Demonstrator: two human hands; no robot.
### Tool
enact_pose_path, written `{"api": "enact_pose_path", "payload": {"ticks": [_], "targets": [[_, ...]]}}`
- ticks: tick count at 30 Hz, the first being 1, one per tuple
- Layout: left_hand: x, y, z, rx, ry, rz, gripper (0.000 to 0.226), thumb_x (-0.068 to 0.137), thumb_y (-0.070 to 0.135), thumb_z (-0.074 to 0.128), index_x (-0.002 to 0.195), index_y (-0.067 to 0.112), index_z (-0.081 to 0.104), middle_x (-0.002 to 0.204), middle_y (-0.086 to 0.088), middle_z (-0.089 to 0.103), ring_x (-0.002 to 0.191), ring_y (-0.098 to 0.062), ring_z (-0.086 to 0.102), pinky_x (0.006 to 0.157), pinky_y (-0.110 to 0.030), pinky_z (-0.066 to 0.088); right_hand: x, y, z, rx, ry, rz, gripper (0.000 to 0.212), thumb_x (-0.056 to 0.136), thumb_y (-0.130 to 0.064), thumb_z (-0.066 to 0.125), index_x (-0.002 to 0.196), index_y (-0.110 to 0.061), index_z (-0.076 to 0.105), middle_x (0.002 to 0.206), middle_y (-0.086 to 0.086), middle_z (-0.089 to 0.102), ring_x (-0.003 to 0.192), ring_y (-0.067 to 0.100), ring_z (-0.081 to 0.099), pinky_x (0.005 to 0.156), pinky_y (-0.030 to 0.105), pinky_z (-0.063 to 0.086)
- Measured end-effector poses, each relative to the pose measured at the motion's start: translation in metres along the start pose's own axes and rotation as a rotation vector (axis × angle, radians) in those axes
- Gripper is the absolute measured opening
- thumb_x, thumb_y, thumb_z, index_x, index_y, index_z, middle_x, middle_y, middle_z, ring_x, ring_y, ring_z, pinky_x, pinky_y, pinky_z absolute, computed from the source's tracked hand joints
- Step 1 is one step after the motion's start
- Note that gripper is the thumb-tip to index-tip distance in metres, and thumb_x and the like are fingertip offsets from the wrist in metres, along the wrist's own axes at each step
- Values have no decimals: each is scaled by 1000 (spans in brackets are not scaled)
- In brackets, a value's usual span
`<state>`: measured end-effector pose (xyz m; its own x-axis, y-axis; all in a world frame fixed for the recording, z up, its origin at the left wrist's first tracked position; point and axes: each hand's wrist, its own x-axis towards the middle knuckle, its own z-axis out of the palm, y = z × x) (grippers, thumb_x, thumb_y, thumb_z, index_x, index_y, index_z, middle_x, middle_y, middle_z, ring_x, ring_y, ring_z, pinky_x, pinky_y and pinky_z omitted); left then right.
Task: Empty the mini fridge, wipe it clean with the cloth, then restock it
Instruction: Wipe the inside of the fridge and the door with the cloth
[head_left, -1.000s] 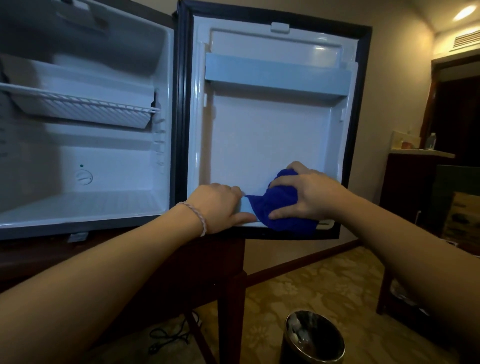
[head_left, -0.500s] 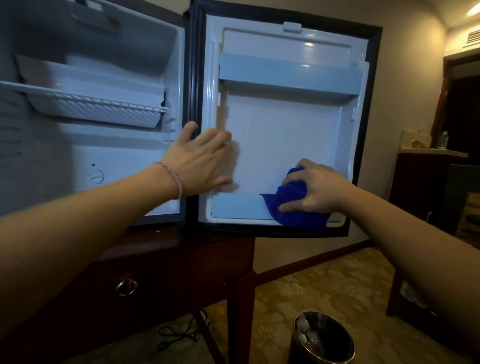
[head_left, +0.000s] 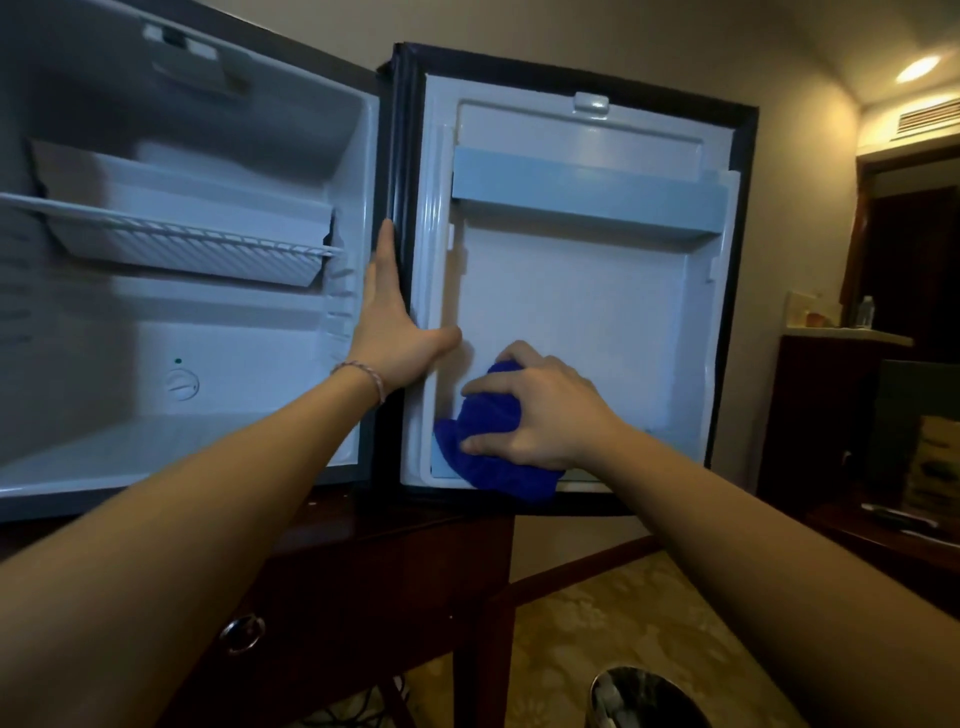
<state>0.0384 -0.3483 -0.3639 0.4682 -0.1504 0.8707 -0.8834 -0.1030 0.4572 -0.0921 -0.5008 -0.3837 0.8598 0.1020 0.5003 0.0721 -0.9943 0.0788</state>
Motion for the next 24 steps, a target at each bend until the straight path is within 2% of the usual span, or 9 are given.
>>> {"api": "enact_pose_path", "payload": {"ticks": [3,6,10,13,16,18,21,24], "targets": [[-2,0,4,-59,33,-17,118,73,19,75,157,36,-6,164,7,11,136,-1,21,105,-25,27,7,-14,6,-24,26,-36,60,78,-74,62,132,-51,51,133,-10,37,118,27,43,95,45,43],[-4,-1,4,-75,48,-42,118,67,27,71,157,40,-5,159,2,21,127,-1,26,101,-24,30,9,-12,8,-35,11,-14,56,76,-79,60,122,-48,58,128,-12,39,114,25,44,91,44,44],[-7,0,4,-56,51,-41,116,73,18,74,157,40,-4,151,0,29,118,-2,30,87,-10,28,7,4,8,-65,-27,31,61,73,-82,58,119,-43,58,128,-10,38,110,23,48,91,46,48],[-8,1,3,-48,53,-40,117,74,16,76,157,40,-4,156,-1,26,120,-1,27,99,-18,25,-10,43,-1,-71,-63,104,65,72,-83,59,121,-40,59,133,-11,36,114,22,48,96,49,46],[-10,1,3,-52,39,-60,116,77,18,76,156,41,-5,158,-1,23,122,-1,25,102,-21,23,-37,91,-11,-22,-61,188,66,73,-77,63,126,-38,60,139,-11,34,120,23,47,103,47,44],[-11,0,4,-58,20,-63,113,81,27,77,156,41,-6,160,-1,18,131,-4,26,104,-24,21,-43,102,-9,7,-26,187,62,74,-75,64,125,-39,61,141,-11,33,121,23,47,104,46,44],[-10,-1,7,-80,16,-88,104,83,60,68,154,47,-7,164,-1,10,147,-16,21,106,-28,18,-32,92,0,-66,-34,148,58,77,-74,62,122,-38,61,140,-11,35,119,25,46,100,48,46],[-10,2,10,-91,58,-142,90,86,70,53,153,52,-4,162,-5,16,146,-22,28,103,-28,22,-20,79,4,-59,-30,112,60,75,-78,60,121,-40,61,136,-12,36,117,25,47,98,50,47]]}}
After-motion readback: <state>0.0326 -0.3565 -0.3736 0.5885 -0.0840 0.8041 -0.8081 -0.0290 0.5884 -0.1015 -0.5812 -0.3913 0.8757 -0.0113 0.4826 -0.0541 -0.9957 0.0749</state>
